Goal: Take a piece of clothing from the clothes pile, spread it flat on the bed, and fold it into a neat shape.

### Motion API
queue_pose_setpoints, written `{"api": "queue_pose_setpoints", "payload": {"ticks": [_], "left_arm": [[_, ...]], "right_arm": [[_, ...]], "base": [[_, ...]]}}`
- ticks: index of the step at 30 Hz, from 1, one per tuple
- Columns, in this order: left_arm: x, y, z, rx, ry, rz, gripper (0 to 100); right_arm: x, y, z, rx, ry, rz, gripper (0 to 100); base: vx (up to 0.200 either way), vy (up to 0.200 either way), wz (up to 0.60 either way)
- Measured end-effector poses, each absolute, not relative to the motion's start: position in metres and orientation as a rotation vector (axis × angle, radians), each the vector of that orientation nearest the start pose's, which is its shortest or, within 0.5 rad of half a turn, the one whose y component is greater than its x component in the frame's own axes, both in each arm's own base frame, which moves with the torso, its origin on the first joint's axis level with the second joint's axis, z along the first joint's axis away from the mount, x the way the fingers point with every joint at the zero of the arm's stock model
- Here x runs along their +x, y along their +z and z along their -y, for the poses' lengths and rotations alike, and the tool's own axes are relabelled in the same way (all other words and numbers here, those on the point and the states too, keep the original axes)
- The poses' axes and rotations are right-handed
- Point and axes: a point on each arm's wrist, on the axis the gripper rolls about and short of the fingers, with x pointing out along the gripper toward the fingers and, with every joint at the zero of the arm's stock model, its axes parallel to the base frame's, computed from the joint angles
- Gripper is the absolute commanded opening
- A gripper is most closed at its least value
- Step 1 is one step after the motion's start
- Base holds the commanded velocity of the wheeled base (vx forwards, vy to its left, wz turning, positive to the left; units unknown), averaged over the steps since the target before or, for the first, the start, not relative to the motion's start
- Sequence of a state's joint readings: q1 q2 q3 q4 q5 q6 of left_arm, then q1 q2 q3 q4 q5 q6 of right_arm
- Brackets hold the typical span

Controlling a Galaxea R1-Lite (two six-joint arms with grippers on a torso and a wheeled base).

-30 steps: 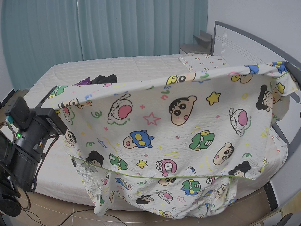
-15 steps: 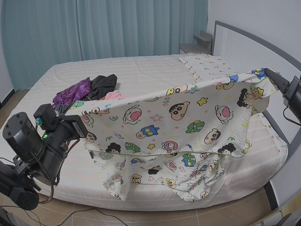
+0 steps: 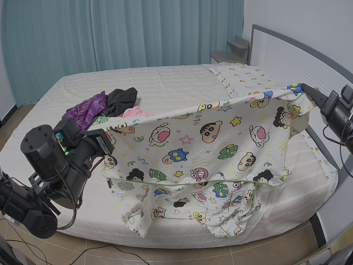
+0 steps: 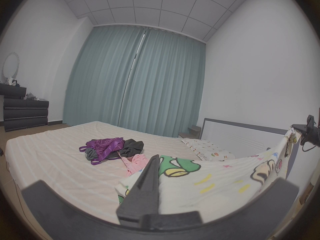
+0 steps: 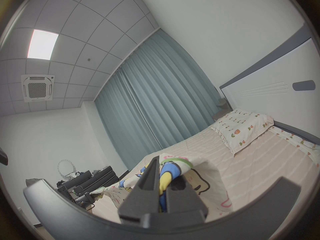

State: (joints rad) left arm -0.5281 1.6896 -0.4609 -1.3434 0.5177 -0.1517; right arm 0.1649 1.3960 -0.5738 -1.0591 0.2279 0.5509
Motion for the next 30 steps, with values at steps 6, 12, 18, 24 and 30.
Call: {"api": "queue_pose_setpoints", "payload": {"ticks": [6, 12, 18, 24, 30], "left_arm": [[0.250, 0.169, 0.131, -0.202, -0.012, 0.098, 0], [0.271, 0.159, 0.136, -0.172, 0.011, 0.057, 0], [0.297, 0.144, 0.140, -0.134, 0.042, -0.009, 0], [0.319, 0.113, 0.148, -0.092, 0.056, -0.090, 0], [0.347, 0.080, 0.156, -0.067, 0.073, -0.141, 0]], "right_arm": [[0.229, 0.239, -0.038, 0.532, 0.420, 0.123, 0], [0.244, 0.232, -0.035, 0.533, 0.398, 0.099, 0], [0.269, 0.220, -0.037, 0.536, 0.385, 0.071, 0], [0.300, 0.194, -0.039, 0.539, 0.367, 0.030, 0], [0.333, 0.158, -0.040, 0.552, 0.345, -0.021, 0]], "base": [[0.200, 0.000, 0.00], [0.200, 0.000, 0.00], [0.200, 0.000, 0.00], [0.000, 0.000, 0.00], [0.000, 0.000, 0.00]]}}
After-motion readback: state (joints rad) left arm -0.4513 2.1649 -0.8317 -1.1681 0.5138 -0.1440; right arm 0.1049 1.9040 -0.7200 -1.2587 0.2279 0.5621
